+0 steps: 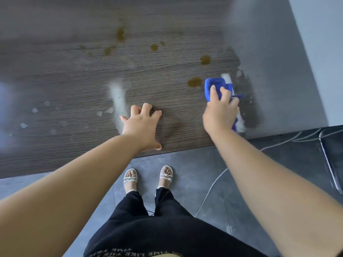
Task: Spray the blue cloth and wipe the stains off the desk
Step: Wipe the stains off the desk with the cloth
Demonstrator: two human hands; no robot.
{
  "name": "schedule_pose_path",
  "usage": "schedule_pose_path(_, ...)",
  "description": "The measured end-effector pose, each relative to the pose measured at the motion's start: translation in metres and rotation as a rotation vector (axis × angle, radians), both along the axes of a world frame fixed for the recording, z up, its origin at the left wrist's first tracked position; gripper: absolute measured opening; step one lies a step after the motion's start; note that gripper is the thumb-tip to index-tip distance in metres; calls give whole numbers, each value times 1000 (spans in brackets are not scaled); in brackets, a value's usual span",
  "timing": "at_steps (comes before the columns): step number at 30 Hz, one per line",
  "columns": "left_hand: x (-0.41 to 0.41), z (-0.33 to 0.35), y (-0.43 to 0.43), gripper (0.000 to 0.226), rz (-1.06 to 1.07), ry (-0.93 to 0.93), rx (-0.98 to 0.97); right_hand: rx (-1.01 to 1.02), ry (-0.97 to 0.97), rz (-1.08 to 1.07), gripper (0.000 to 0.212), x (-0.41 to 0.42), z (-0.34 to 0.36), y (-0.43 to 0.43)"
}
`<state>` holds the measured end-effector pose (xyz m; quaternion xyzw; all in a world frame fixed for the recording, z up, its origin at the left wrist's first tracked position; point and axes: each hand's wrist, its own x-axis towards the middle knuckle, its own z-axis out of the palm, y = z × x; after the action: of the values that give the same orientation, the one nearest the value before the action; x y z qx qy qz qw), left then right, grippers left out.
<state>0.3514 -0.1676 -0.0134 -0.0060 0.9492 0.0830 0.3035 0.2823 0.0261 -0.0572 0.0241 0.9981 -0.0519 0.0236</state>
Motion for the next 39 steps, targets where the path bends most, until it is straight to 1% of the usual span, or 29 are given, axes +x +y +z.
schedule_pose_path(1,0,0,0,104,4,-1,0,-17,3,21,55,8,1,-18)
schedule_pose_path(3,-1,-1,0,105,7,3,-5,-73,67,249,53,33,-2,-37)
schedule_pose_path(5,-1,-1,1,105,6,1,-4,-61,106,522,50,51,-9,-24)
schedule_pose_path(6,0,-1,0,105,4,0,-3,-64,112,617,47,48,-10,-10)
schedule_pose_path(7,0,-1,0,105,3,-1,-4,-63,110,662,44,40,-9,5)
schedule_pose_path(8,-1,-1,0,105,0,-5,-7,-47,114,653,44,29,-9,19)
schedule_pose_path(9,0,0,0,104,-3,-12,-9,-32,117,586,44,16,-7,28)
schedule_pose_path(11,0,0,0,103,-3,-11,-8,-19,90,309,48,-7,-2,26)
schedule_pose_path(13,-1,0,0,102,2,-2,-11,-23,29,10,53,-19,-4,0)
schedule_pose_path(14,-1,0,1,102,6,-1,-13,-34,-4,-45,55,-18,-2,-18)
schedule_pose_path(15,-1,0,1,102,7,-1,-14,-48,-7,-11,54,-12,-1,-34)
schedule_pose_path(17,-1,-1,1,103,4,4,-24,-83,65,263,51,12,-5,-48)
schedule_pose_path(19,0,-1,1,103,1,8,-25,-69,92,576,46,30,-11,-30)
schedule_pose_path(20,0,-1,0,103,1,9,-23,-60,89,687,45,27,-14,-14)
schedule_pose_path(21,0,-1,0,103,0,7,-21,-50,91,743,45,19,-13,3)
schedule_pose_path(22,0,-1,0,103,-1,5,-22,-39,101,730,45,7,-13,17)
schedule_pose_path(23,0,-1,1,103,-3,3,-22,-39,106,649,44,-6,-10,25)
schedule_pose_path(24,0,-1,0,103,1,2,-19,-41,109,510,44,-19,-7,24)
schedule_pose_path(26,0,-1,0,103,9,3,-13,-43,52,162,49,-35,-6,4)
schedule_pose_path(27,0,-1,0,103,11,5,-15,-40,20,66,51,-35,-5,-13)
schedule_pose_path(28,0,-1,0,103,11,9,-18,-48,-6,54,52,-29,-2,-31)
schedule_pose_path(29,1,-1,0,103,12,13,-22,-76,18,137,50,-19,-1,-46)
schedule_pose_path(30,1,-2,0,103,16,18,-24,-108,58,284,47,-8,-3,-53)
schedule_pose_path(32,0,-2,-1,103,22,21,-20,-111,98,594,41,14,-10,-42)
schedule_pose_path(34,1,-1,-1,103,25,22,-16,-84,93,786,43,12,-13,-10)
schedule_pose_path(35,1,-2,-1,103,27,21,-13,-67,107,801,44,1,-15,8)
schedule_pose_path(36,1,-1,-2,103,30,20,-10,-60,113,747,43,-11,-13,20)
schedule_pose_path(37,2,-1,-2,104,37,18,-7,-65,114,634,42,-22,-10,25)
schedule_pose_path(39,2,-1,-2,104,40,19,-2,-76,74,279,43,-37,-10,12)
